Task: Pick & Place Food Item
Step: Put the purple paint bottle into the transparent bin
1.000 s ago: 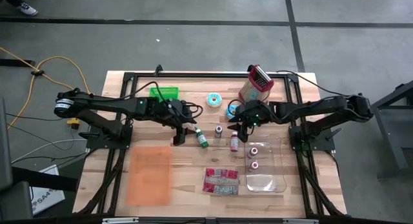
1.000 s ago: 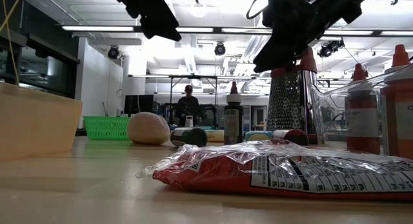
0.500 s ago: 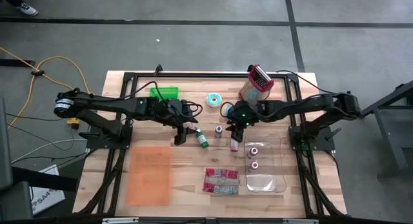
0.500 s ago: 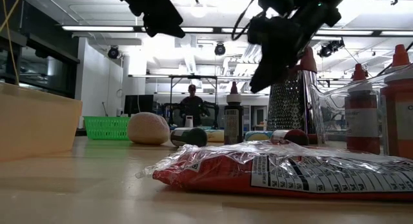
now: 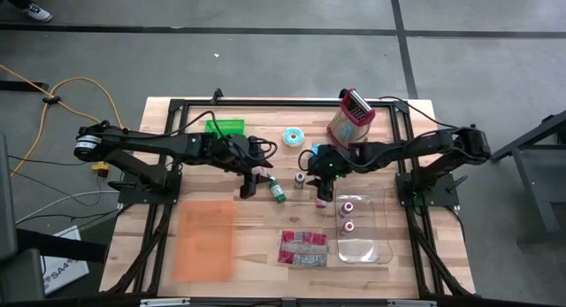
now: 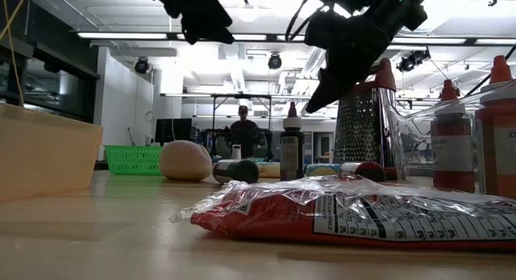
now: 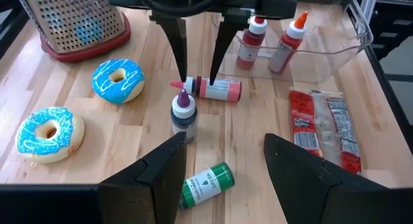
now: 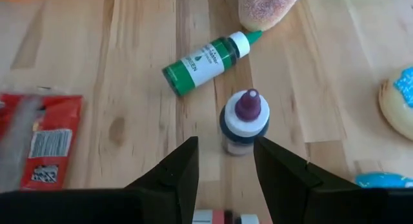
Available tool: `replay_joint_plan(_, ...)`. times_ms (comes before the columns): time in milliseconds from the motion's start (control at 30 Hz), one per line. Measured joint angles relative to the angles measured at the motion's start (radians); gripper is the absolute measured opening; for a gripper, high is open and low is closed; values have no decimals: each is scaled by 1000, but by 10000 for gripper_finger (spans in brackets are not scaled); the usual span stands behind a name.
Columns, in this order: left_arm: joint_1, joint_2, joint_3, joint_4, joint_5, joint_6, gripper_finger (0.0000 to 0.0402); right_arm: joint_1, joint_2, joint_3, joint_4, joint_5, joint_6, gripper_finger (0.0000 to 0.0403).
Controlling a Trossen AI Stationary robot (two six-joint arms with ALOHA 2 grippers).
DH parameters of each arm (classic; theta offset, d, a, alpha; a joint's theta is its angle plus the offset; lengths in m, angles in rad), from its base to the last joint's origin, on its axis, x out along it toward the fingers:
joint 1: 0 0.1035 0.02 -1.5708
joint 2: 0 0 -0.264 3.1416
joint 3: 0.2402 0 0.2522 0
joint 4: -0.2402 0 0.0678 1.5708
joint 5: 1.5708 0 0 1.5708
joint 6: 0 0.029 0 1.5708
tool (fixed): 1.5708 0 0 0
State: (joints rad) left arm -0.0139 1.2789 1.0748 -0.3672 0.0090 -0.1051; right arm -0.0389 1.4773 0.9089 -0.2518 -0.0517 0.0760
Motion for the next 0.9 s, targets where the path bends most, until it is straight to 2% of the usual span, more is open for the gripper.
replay_joint_plan(400, 0, 0, 0, 35, 0, 0, 199, -20, 55, -1, 22, -27, -40, 137)
replay_joint_plan(900, 0, 0, 0, 36, 0, 1, 199, -43, 56, 0, 31, -52, -46, 137)
